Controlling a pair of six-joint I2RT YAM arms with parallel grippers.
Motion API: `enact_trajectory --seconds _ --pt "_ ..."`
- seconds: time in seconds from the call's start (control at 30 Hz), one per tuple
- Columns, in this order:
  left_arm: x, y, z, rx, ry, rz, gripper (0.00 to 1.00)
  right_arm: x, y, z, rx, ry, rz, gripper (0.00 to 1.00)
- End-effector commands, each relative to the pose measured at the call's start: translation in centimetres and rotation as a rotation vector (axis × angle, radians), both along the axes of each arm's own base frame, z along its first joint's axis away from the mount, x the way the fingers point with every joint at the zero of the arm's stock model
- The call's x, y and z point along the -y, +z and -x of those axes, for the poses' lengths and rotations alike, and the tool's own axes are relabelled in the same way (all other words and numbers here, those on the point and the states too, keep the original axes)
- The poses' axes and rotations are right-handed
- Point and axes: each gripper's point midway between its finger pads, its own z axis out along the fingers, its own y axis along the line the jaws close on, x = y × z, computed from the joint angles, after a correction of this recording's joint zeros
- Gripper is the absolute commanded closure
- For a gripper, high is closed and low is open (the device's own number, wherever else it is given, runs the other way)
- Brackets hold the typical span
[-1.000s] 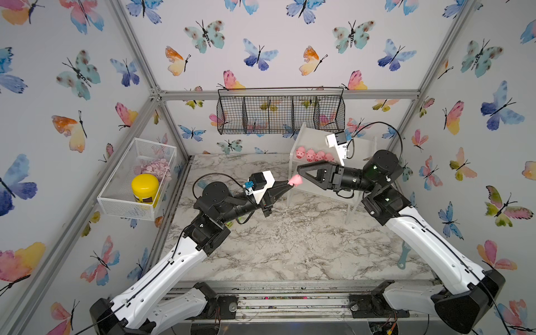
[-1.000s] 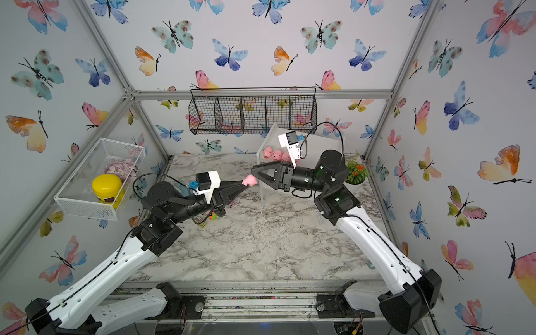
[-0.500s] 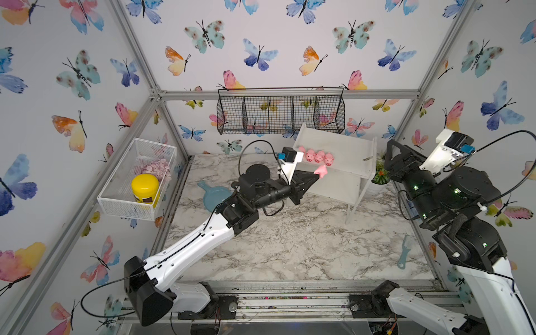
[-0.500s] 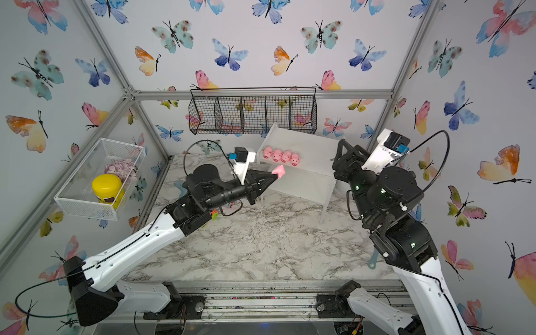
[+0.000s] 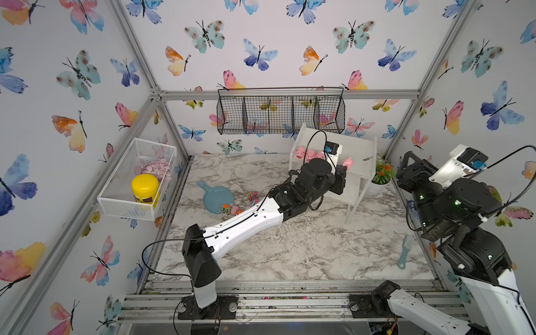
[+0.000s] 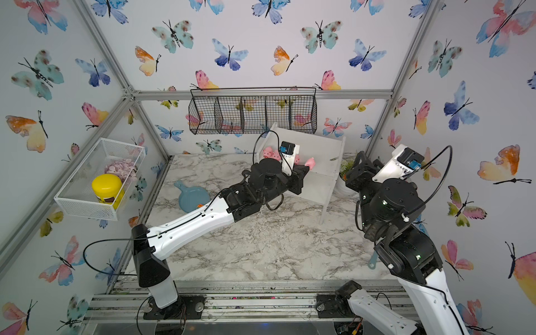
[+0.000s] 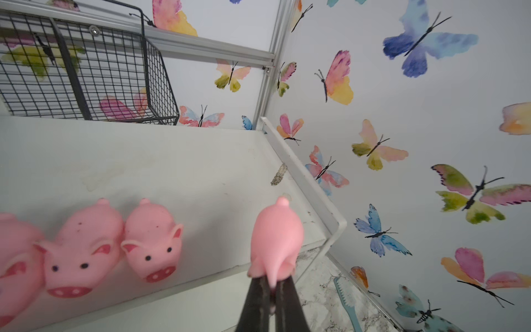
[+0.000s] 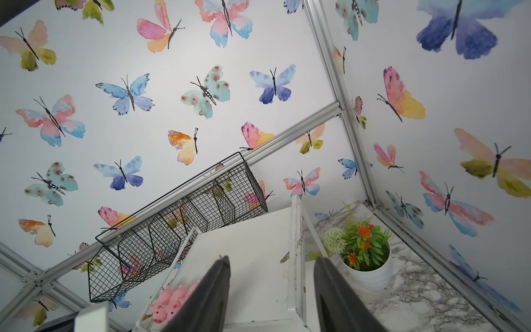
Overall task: Organize plastic toys on shelves
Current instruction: Place the plastic toy on the shelf.
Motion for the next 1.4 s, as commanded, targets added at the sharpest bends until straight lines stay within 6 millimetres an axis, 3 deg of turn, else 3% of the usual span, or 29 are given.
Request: enact_trajectory --seconds 0.0,0.17,0.43,0.67,0.7,0.93,1.17,1.37 --pt "0.0 0.1 -1.2 0.003 0.085 -0.034 1.0 0.1 -0.9 0.1 -0.022 -0.003 0.021 0.47" --pt "0.8 0.0 -1.6 0.016 0.117 -0.066 1.0 -0.2 -1.4 0.2 -0.032 0.019 0.015 0.47" --pt "1.2 -1.2 -2.0 0.018 0.155 -0.136 0.84 -0.6 -1.9 0.3 -0.041 0.046 0.005 0.47" --pt "1.0 -1.1 -2.4 0.032 0.181 -0.157 0.81 -1.0 -2.2 0.2 -0.047 0.068 -0.007 0.48" --pt "1.6 -2.5 -2.7 0.024 0.182 -0.181 0.79 -1.0 -2.2 0.2 -0.048 0.07 -0.008 0.48" --pt "2.2 -2.8 -2.6 0.02 0.158 -0.184 0.76 -1.1 -2.3 0.2 -0.053 0.076 -0.015 0.48" --pt "2.1 -2.1 -2.3 0.021 0.142 -0.172 0.66 -1.2 -2.4 0.0 -0.058 0.075 -0.012 0.48" --pt "1.9 -0.2 -1.4 0.026 0.099 -0.129 0.57 -2.0 -2.7 -0.2 -0.071 0.117 -0.002 0.47"
